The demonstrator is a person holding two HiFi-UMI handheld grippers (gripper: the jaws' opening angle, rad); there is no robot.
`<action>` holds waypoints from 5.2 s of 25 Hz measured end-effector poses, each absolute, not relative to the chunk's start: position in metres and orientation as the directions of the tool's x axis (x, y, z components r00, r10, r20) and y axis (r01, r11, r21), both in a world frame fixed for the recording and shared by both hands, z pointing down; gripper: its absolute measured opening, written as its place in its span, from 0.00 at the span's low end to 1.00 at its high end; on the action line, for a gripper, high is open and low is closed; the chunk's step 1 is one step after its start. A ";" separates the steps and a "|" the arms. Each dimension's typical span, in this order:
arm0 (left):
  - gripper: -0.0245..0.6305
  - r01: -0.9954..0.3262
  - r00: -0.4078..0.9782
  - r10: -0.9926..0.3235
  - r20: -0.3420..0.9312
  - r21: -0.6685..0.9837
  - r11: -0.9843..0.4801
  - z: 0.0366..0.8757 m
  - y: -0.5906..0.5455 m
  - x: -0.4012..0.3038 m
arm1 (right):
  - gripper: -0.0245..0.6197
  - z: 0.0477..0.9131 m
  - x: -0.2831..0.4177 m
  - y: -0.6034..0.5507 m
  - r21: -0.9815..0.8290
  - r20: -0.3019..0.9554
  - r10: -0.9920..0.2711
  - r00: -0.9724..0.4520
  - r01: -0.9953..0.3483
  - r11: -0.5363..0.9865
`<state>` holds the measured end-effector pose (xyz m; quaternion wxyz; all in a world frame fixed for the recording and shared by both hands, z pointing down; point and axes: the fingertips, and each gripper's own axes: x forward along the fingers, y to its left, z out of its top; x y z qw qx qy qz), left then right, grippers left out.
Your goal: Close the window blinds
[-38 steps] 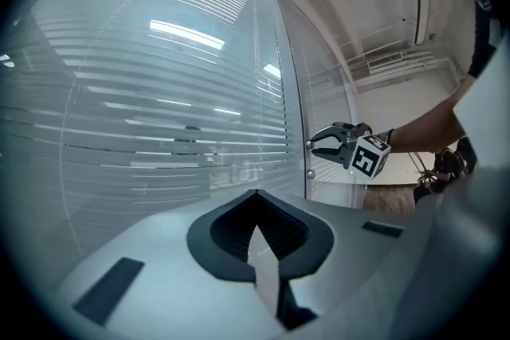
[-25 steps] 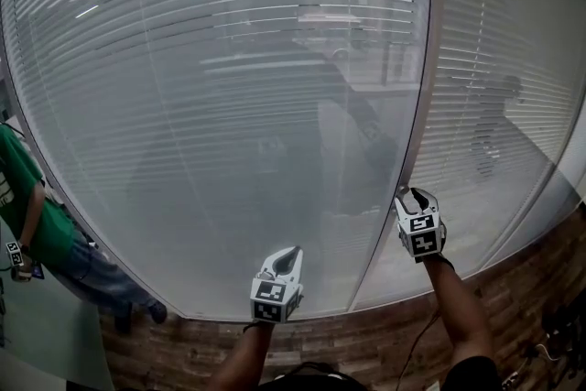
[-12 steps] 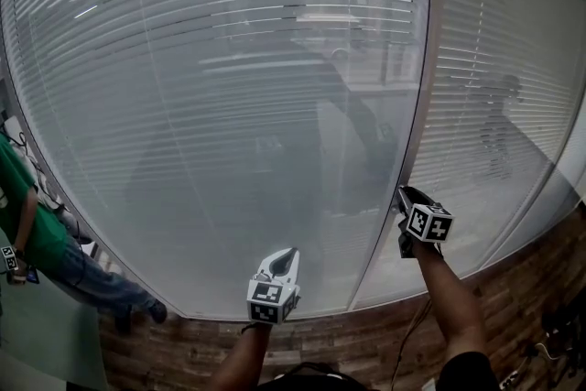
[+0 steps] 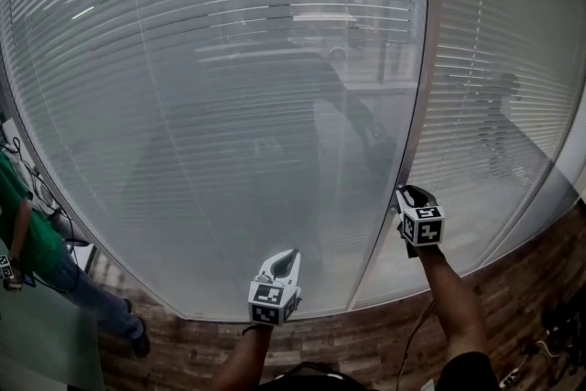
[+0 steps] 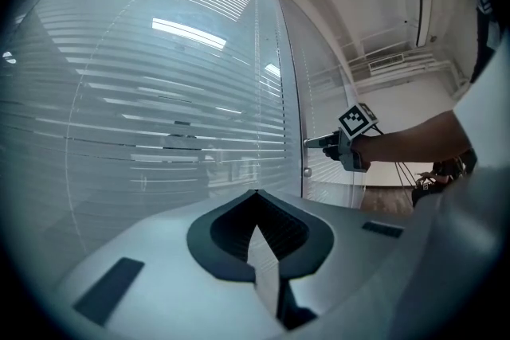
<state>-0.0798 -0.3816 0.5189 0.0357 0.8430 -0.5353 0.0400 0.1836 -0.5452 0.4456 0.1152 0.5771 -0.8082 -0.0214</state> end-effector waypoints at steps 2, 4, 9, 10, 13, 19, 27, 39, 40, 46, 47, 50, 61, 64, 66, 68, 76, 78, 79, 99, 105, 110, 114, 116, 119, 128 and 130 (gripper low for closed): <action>0.03 -0.902 0.429 -0.896 0.111 0.009 -0.431 0.524 -0.382 -0.079 | 0.23 0.445 0.180 -0.544 0.301 0.173 -0.940 -0.295 -0.893 0.336; 0.03 -0.897 0.441 -0.890 0.119 0.029 -0.441 0.524 -0.381 -0.076 | 0.23 0.445 0.179 -0.543 0.423 0.179 -0.944 -0.279 -0.844 0.330; 0.03 -0.903 0.428 -0.896 0.120 0.016 -0.429 0.525 -0.385 -0.079 | 0.23 0.437 0.169 -0.533 0.662 0.185 -0.957 -0.224 -0.691 0.290; 0.03 -0.904 0.427 -0.897 0.115 0.020 -0.428 0.521 -0.385 -0.078 | 0.23 0.437 0.168 -0.532 0.694 0.184 -0.959 -0.216 -0.662 0.282; 0.03 -0.899 0.438 -0.892 0.112 0.040 -0.436 0.517 -0.383 -0.076 | 0.23 0.440 0.167 -0.532 0.758 0.178 -0.963 -0.202 -0.596 0.265; 0.03 -0.907 0.421 -0.901 0.105 0.018 -0.422 0.516 -0.384 -0.081 | 0.23 0.440 0.168 -0.531 0.764 0.182 -0.963 -0.197 -0.588 0.264; 0.03 -0.901 0.433 -0.894 0.112 0.045 -0.431 0.524 -0.390 -0.077 | 0.23 0.440 0.173 -0.533 0.670 0.123 -0.970 -0.209 -0.704 0.236; 0.03 -0.932 0.362 -0.928 0.087 0.050 -0.359 0.486 -0.377 -0.087 | 0.23 0.414 0.138 -0.455 0.332 -0.016 -0.946 -0.325 -0.894 0.301; 0.03 -0.934 0.357 -0.931 0.078 0.040 -0.355 0.481 -0.377 -0.086 | 0.23 0.412 0.134 -0.449 0.315 -0.022 -0.943 -0.333 -0.897 0.310; 0.03 -0.938 0.346 -0.937 0.049 0.011 -0.346 0.465 -0.372 -0.076 | 0.17 0.404 0.118 -0.419 0.212 -0.033 -0.924 -0.382 -0.906 0.367; 0.03 -0.942 0.337 -0.940 0.051 0.004 -0.337 0.468 -0.371 -0.076 | 0.15 0.405 0.118 -0.416 0.193 -0.039 -0.923 -0.382 -0.910 0.368; 0.03 -0.952 0.306 -0.951 0.046 0.000 -0.306 0.469 -0.362 -0.073 | 0.09 0.409 0.122 -0.409 0.133 -0.068 -0.927 -0.368 -0.924 0.358; 0.03 -0.991 0.131 -0.989 0.067 -0.017 -0.133 0.472 -0.323 -0.102 | 0.04 0.424 0.104 -0.374 0.124 -0.004 -0.922 -0.387 -0.915 0.383; 0.03 -0.990 0.131 -0.989 0.075 -0.034 -0.134 0.473 -0.313 -0.104 | 0.04 0.431 0.092 -0.358 0.113 0.009 -0.919 -0.394 -0.913 0.392; 0.03 -0.989 0.143 -0.988 0.063 -0.039 -0.146 0.466 -0.304 -0.104 | 0.04 0.434 0.083 -0.348 0.122 0.014 -0.917 -0.400 -0.909 0.398; 0.03 -0.987 0.150 -0.987 0.053 -0.043 -0.152 0.459 -0.293 -0.109 | 0.04 0.435 0.074 -0.336 0.121 0.012 -0.912 -0.409 -0.905 0.408; 0.03 -0.984 0.177 -0.983 0.058 -0.021 -0.178 0.441 -0.242 -0.144 | 0.04 0.419 0.037 -0.285 0.064 0.005 -0.917 -0.399 -0.915 0.399; 0.03 -0.986 0.167 -0.984 0.062 -0.014 -0.168 0.438 -0.228 -0.156 | 0.04 0.417 0.021 -0.272 0.046 0.010 -0.920 -0.392 -0.919 0.392; 0.03 -0.986 0.167 -0.984 0.060 -0.010 -0.167 0.438 -0.221 -0.161 | 0.04 0.421 0.014 -0.267 0.046 0.013 -0.918 -0.396 -0.917 0.396; 0.03 -0.968 0.247 -0.963 0.103 -0.027 -0.251 0.398 -0.102 -0.175 | 0.04 0.383 -0.015 -0.139 0.038 0.034 -0.912 -0.409 -0.911 0.410; 0.03 -0.972 0.233 -0.966 0.114 -0.005 -0.235 0.393 -0.079 -0.171 | 0.04 0.387 -0.011 -0.116 0.011 0.046 -0.909 -0.414 -0.910 0.415; 0.03 -0.978 0.205 -0.971 0.125 0.001 -0.206 0.400 -0.067 -0.163 | 0.04 0.394 0.001 -0.091 0.024 0.045 -0.897 -0.439 -0.898 0.440; 0.03 -0.977 0.213 -0.970 0.116 0.006 -0.214 0.410 -0.058 -0.140 | 0.04 0.386 0.010 -0.074 0.020 0.035 -0.894 -0.447 -0.894 0.448; 0.03 -0.979 0.205 -0.972 0.114 0.013 -0.205 0.408 -0.050 -0.130 | 0.04 0.382 0.014 -0.067 0.048 0.025 -0.889 -0.458 -0.888 0.458; 0.03 -0.978 0.207 -0.973 0.105 0.002 -0.208 0.410 -0.041 -0.120 | 0.04 0.389 0.020 -0.063 0.085 0.007 -0.872 -0.489 -0.869 0.488; 0.03 -0.981 0.193 -0.973 0.127 -0.003 -0.195 0.407 -0.037 -0.114 | 0.04 0.373 0.020 -0.057 0.133 -0.021 -0.865 -0.502 -0.859 0.495; 0.03 -0.982 0.188 -0.973 0.132 0.000 -0.190 0.404 -0.034 -0.114 | 0.04 0.376 0.020 -0.055 0.116 -0.007 -0.864 -0.503 -0.859 0.499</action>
